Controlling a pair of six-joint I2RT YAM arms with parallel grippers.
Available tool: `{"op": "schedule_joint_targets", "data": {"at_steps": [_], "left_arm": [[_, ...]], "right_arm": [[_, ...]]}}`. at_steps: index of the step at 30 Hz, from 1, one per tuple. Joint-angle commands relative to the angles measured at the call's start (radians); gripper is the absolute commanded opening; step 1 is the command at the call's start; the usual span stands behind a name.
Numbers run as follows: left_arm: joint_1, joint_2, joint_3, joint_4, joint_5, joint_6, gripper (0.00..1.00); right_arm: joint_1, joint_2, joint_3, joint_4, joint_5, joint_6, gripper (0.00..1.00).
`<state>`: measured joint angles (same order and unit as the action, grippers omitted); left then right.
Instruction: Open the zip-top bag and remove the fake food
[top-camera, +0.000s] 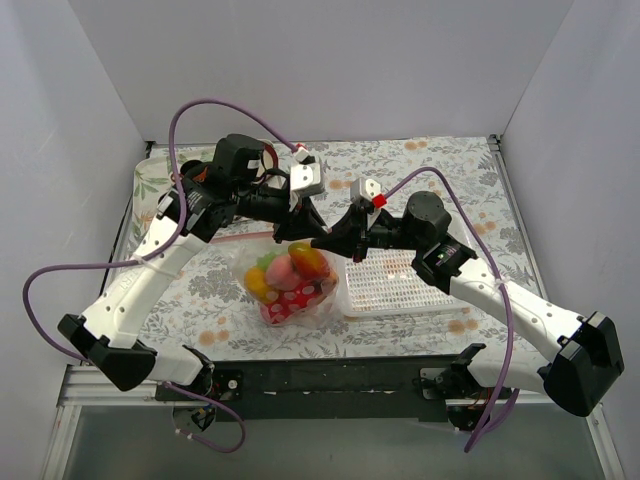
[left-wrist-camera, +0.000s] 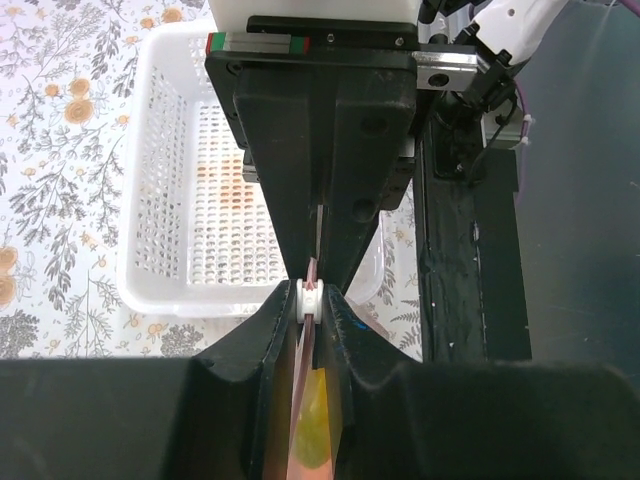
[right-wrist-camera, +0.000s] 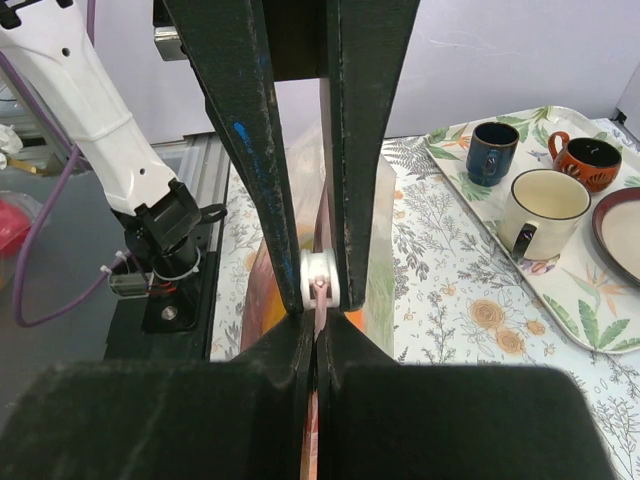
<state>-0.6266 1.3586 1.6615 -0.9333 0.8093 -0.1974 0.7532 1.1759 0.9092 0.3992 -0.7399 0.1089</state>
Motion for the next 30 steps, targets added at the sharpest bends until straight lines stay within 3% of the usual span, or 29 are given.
{"op": "schedule_joint_targets", "data": {"at_steps": [1,8,14,21,30], "left_arm": [[0.002,-0.053,-0.014,-0.021,-0.082,0.044,0.03],[0.002,-0.119,-0.019,-0.027,-0.241,0.082,0.0],[0.005,-0.164,-0.107,-0.047,-0.332,0.119,0.0],[0.068,-0.204,-0.135,-0.062,-0.462,0.125,0.0],[0.465,-0.282,-0.292,-0.099,-0.377,0.305,0.0]], "right_arm": [[0.008,-0.053,0.048,0.043,-0.003,-0.006,0.01],[0.006,-0.107,0.036,0.001,0.065,-0.051,0.01],[0.006,-0.153,0.008,0.003,0.099,-0.051,0.01],[-0.003,-0.202,-0.023,-0.025,0.177,-0.066,0.01],[-0.006,-0.162,-0.013,-0.005,0.214,-0.054,0.01]]}}
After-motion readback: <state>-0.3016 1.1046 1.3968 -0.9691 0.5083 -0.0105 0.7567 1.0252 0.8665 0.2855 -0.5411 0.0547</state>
